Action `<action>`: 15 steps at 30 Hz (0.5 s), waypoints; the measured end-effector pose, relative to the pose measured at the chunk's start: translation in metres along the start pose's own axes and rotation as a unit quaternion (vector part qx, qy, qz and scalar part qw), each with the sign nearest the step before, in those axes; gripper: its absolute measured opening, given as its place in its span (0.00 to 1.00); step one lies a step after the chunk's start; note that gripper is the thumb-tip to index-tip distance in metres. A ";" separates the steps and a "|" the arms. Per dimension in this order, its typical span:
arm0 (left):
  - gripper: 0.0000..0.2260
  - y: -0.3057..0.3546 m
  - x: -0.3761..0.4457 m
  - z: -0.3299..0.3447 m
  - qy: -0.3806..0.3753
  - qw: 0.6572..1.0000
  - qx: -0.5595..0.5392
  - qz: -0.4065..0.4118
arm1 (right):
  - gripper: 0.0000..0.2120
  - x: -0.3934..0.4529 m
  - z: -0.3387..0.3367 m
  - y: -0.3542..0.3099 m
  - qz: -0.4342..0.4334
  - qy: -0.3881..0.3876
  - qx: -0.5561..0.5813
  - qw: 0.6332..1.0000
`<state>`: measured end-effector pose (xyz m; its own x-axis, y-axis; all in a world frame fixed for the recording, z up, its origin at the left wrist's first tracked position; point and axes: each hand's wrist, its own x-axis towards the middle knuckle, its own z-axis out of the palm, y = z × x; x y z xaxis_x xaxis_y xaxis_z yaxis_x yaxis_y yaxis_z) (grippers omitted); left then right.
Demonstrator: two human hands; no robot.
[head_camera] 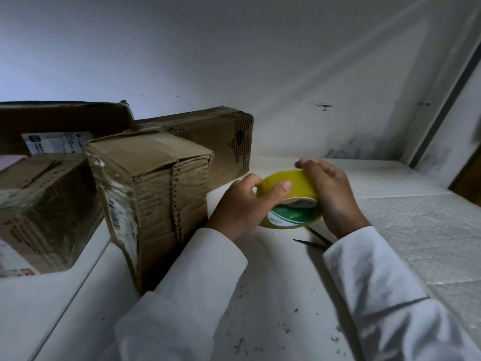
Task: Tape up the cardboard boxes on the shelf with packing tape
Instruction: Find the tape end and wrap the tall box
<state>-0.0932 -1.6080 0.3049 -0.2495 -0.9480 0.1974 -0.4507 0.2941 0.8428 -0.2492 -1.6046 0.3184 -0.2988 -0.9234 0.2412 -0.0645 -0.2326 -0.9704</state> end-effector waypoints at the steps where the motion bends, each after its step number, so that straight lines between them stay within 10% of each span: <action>1: 0.24 0.001 0.000 0.000 -0.001 1.000 0.001 0.023 | 0.06 0.002 -0.003 -0.001 0.029 0.011 0.044 0.999; 10: 0.21 0.007 -0.005 0.012 0.013 0.993 -0.064 0.093 | 0.11 0.012 -0.008 0.011 0.095 0.155 0.059 0.982; 15: 0.17 0.007 0.004 0.005 0.107 0.971 -0.194 -0.085 | 0.22 -0.001 0.011 0.000 0.121 -0.059 -0.055 0.989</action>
<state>-0.1012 -1.6089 0.3092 0.0031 -0.9946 0.1036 -0.1027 0.1027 0.9894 -0.2382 -1.6071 0.3187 -0.2059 -0.9785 -0.0054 -0.1090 0.0284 -0.9936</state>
